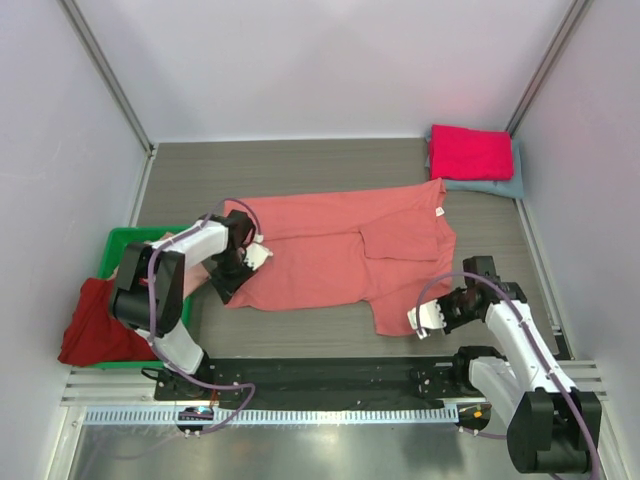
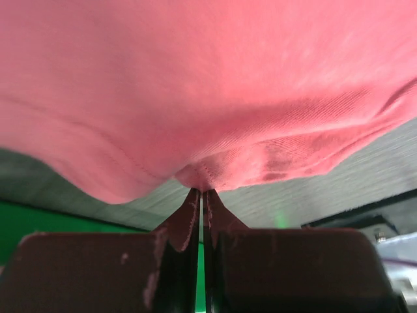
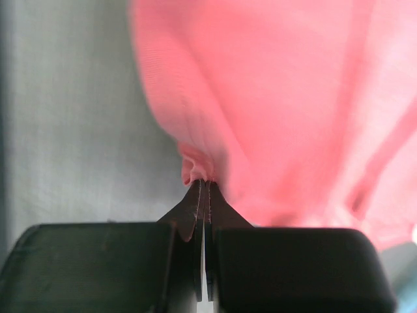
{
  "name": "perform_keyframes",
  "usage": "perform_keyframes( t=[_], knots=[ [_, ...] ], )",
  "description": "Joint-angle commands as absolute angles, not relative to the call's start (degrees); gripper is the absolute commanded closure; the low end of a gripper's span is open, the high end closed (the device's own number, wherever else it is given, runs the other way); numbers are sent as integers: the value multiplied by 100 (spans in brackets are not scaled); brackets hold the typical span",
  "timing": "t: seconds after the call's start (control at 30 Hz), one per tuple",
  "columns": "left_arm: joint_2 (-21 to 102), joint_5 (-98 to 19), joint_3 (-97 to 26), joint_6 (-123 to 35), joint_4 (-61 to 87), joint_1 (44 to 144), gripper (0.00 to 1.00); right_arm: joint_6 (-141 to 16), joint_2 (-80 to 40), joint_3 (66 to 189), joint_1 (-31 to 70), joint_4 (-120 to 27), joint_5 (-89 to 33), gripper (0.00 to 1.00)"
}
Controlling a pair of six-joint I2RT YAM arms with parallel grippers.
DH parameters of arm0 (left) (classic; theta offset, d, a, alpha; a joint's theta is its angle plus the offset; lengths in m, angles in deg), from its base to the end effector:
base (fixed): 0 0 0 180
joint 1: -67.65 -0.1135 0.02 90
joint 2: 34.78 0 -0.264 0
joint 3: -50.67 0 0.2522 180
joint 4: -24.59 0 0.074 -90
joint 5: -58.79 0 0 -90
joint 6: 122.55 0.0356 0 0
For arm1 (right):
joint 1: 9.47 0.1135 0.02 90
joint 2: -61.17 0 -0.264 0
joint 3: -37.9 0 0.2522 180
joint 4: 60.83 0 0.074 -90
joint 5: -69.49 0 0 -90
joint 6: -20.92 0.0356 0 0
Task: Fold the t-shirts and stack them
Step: Fold the tshirt
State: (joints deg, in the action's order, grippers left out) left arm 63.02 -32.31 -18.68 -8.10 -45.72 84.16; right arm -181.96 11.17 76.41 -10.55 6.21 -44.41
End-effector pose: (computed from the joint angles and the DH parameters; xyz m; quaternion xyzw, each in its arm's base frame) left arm 0.2499 -0.0748 0.1466 -0.3482 -0.9343 0.0148 0.0755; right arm 0.1189 0.0122 0.1611 -0.8177 0.5286 0.0303 0.2260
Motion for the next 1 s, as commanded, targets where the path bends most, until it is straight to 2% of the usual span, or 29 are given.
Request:
perform_keyframes(
  t=[0.0, 0.4, 0.7, 0.97],
  knots=[
    [5769, -3402, -2091, -785, -4058, 8452, 100, -17703, 1282, 8249, -1035, 145, -4468, 99],
    [5452, -3551, -3233, -636, -4831, 8434, 100, -15962, 1784, 9568, -1035, -249, -4547, 99],
    [5750, -3498, -4165, -477, -4990, 8162, 100, -14706, 888, 10086, -947, -1742, -4126, 99],
    [6128, -3560, -4684, -460, -5025, 7811, 100, -13975, -245, 10685, -323, -2649, -3695, 99]
  ],
)
